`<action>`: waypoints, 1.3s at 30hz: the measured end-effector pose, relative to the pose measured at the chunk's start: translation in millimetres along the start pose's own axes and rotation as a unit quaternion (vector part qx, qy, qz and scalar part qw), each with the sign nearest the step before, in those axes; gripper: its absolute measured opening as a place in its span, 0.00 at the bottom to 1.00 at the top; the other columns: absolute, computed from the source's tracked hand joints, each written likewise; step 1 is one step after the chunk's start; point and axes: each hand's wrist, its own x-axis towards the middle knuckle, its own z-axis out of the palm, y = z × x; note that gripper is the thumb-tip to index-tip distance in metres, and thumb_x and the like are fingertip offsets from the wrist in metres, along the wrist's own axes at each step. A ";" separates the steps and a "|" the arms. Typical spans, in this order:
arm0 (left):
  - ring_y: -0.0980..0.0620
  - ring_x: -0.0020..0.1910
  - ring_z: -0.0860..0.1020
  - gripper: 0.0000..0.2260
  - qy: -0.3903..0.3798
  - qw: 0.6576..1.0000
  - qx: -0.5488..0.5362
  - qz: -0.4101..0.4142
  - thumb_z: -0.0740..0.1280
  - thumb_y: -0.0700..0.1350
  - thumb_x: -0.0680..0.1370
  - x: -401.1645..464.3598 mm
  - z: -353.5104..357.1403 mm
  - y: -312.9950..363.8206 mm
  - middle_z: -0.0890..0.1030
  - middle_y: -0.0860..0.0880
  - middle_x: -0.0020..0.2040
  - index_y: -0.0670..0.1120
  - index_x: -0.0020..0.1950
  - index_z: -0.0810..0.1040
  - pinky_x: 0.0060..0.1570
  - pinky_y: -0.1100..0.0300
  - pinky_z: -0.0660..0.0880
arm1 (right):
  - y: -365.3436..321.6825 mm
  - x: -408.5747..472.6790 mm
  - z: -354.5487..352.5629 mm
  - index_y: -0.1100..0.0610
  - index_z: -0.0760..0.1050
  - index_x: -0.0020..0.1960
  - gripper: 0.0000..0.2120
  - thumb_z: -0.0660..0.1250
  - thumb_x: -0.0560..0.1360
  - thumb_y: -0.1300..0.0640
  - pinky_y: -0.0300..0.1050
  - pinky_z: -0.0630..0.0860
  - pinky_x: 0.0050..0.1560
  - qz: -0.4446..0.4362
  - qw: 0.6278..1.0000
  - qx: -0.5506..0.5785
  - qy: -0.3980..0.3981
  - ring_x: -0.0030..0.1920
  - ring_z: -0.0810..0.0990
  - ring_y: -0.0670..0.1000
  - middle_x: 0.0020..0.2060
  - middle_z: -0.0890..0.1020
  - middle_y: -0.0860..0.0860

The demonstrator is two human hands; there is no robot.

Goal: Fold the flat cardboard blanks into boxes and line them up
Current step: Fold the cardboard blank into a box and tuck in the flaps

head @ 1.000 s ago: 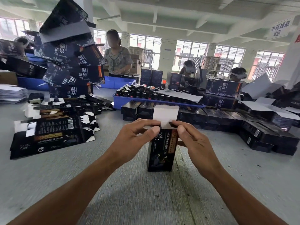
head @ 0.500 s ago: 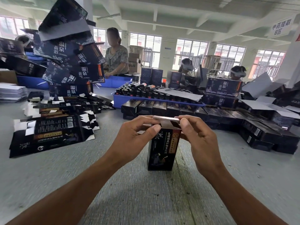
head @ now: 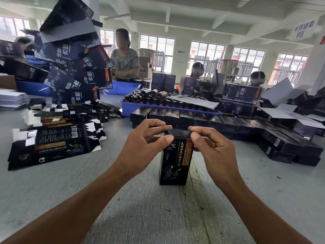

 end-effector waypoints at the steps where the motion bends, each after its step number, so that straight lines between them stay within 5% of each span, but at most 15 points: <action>1: 0.52 0.50 0.85 0.19 0.000 1.000 -0.002 -0.003 0.75 0.52 0.69 0.1 -0.2 0.2 0.85 0.57 0.56 0.53 0.58 0.78 0.45 0.63 0.80 | -0.8 -0.1 -0.5 0.50 0.83 0.54 0.08 0.69 0.78 0.60 0.33 0.78 0.47 -0.001 1.000 -0.001 -0.001 0.49 0.85 0.44 0.47 0.86 0.44; 6: 0.52 0.53 0.85 0.17 -0.008 1.000 -0.004 -0.007 0.74 0.50 0.71 -1.3 -0.3 2.3 0.84 0.57 0.59 0.56 0.60 0.79 0.44 0.63 0.80 | -1.7 1.2 -4.2 0.49 0.84 0.52 0.09 0.70 0.78 0.61 0.34 0.79 0.49 -0.015 1.000 -0.015 -0.016 0.51 0.84 0.43 0.50 0.86 0.43; 14: 0.60 0.53 0.81 0.12 -0.005 0.995 0.092 0.035 0.67 0.43 0.81 -5.0 4.1 2.4 0.83 0.60 0.53 0.57 0.59 0.84 0.50 0.60 0.81 | 6.8 1.2 -7.9 0.50 0.85 0.51 0.08 0.71 0.77 0.62 0.52 0.81 0.56 -0.053 0.994 -0.090 -0.033 0.58 0.82 0.47 0.54 0.84 0.42; 22: 0.59 0.57 0.81 0.14 -0.020 0.970 0.209 0.121 0.70 0.50 0.76 -2.2 -5.2 -6.2 0.82 0.57 0.58 0.54 0.62 0.83 0.48 0.61 0.82 | 16.4 3.5 -4.8 0.49 0.82 0.53 0.05 0.70 0.79 0.55 0.29 0.76 0.50 -0.082 0.981 -0.176 -0.010 0.56 0.80 0.40 0.55 0.81 0.39; 25: 0.61 0.50 0.82 0.24 -0.062 0.951 0.293 0.081 0.71 0.53 0.76 -1.9 -7.7 -17.1 0.80 0.58 0.58 0.72 0.68 0.68 0.47 0.60 0.83 | 23.2 1.5 -5.4 0.41 0.76 0.65 0.15 0.68 0.80 0.51 0.30 0.78 0.48 -0.031 0.980 -0.190 -0.044 0.55 0.80 0.37 0.55 0.80 0.37; 27: 0.59 0.46 0.83 0.30 -0.072 0.938 0.335 0.049 0.70 0.55 0.76 -1.8 -5.9 -23.9 0.79 0.57 0.55 0.78 0.68 0.58 0.44 0.62 0.82 | 28.9 -1.6 -4.3 0.35 0.62 0.75 0.27 0.67 0.80 0.46 0.34 0.80 0.50 0.011 0.970 -0.222 -0.096 0.55 0.80 0.39 0.58 0.78 0.38; 30: 0.61 0.40 0.82 0.32 -0.031 0.938 0.342 0.052 0.71 0.57 0.75 0.6 -2.4 -29.2 0.78 0.62 0.49 0.81 0.67 0.55 0.38 0.70 0.75 | 37.5 -7.6 3.7 0.36 0.45 0.79 0.42 0.69 0.76 0.38 0.43 0.77 0.61 0.028 0.947 -0.291 -0.135 0.63 0.78 0.45 0.69 0.74 0.44; 32: 0.59 0.39 0.82 0.31 0.001 0.949 0.314 0.029 0.72 0.55 0.75 1.6 -4.1 -32.3 0.80 0.61 0.49 0.80 0.67 0.58 0.39 0.64 0.78 | 41.3 -13.2 11.9 0.36 0.43 0.78 0.48 0.70 0.70 0.31 0.46 0.73 0.66 0.031 0.940 -0.303 -0.157 0.67 0.74 0.45 0.73 0.70 0.43; 35: 0.55 0.38 0.84 0.30 0.031 0.967 0.249 -0.037 0.74 0.53 0.75 3.8 -9.2 -37.4 0.84 0.53 0.47 0.72 0.71 0.63 0.41 0.53 0.83 | 47.1 -20.4 20.7 0.35 0.41 0.77 0.50 0.67 0.66 0.25 0.50 0.72 0.66 0.024 0.908 -0.369 -0.198 0.67 0.71 0.49 0.73 0.67 0.45; 39: 0.55 0.39 0.85 0.31 0.017 0.971 0.231 -0.065 0.69 0.56 0.77 0.7 -7.5 -37.5 0.85 0.52 0.47 0.69 0.76 0.57 0.44 0.51 0.82 | 52.5 -14.6 18.3 0.39 0.49 0.76 0.41 0.65 0.70 0.34 0.47 0.78 0.58 0.017 0.897 -0.405 -0.178 0.60 0.76 0.50 0.70 0.69 0.49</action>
